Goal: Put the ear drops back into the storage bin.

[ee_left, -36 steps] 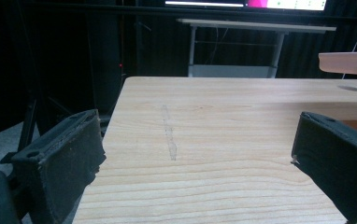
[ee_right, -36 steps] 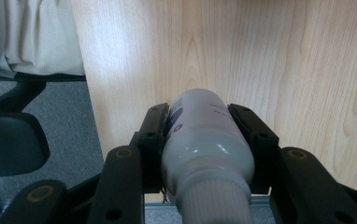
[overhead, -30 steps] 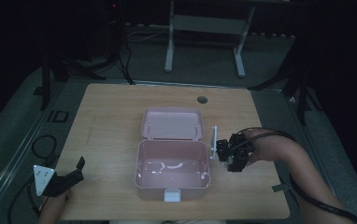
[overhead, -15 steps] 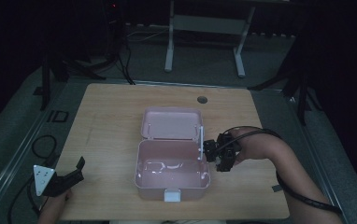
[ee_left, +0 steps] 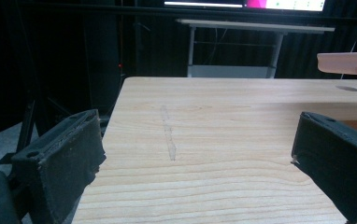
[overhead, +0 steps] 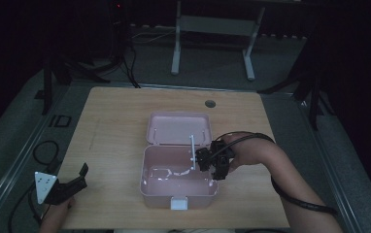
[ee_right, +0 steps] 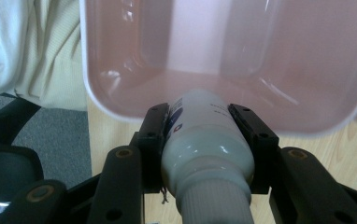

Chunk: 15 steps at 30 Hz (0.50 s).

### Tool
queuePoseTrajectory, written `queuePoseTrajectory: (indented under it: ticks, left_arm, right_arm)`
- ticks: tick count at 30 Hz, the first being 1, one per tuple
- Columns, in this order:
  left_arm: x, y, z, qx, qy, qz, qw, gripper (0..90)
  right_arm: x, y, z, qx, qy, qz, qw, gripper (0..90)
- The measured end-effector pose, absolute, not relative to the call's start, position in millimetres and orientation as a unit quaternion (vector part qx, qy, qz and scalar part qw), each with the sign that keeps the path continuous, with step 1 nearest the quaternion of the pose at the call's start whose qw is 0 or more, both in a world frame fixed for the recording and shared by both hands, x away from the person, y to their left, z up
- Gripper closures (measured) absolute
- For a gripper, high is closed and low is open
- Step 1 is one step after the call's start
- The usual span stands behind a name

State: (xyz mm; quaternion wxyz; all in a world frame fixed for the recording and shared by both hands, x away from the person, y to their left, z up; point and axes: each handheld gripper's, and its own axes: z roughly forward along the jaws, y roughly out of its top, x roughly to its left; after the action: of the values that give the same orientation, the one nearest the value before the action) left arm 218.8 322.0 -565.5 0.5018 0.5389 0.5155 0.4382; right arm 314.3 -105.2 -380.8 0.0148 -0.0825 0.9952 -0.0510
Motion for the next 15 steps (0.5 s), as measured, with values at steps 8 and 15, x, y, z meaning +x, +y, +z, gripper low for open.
queuePoseTrajectory:
  ticks: [8,15]
  left_arm:
    - [219,322,-565,0.539,0.516,0.438,0.502,2.4]
    - [219,322,-565,0.539,0.515,0.438,0.503,2.3]
  right_arm:
    - [313,-88,-386,-0.102,0.993,-0.051,0.011,59.4]
    - [313,-79,-396,-0.113,0.992,-0.054,0.004,59.4]
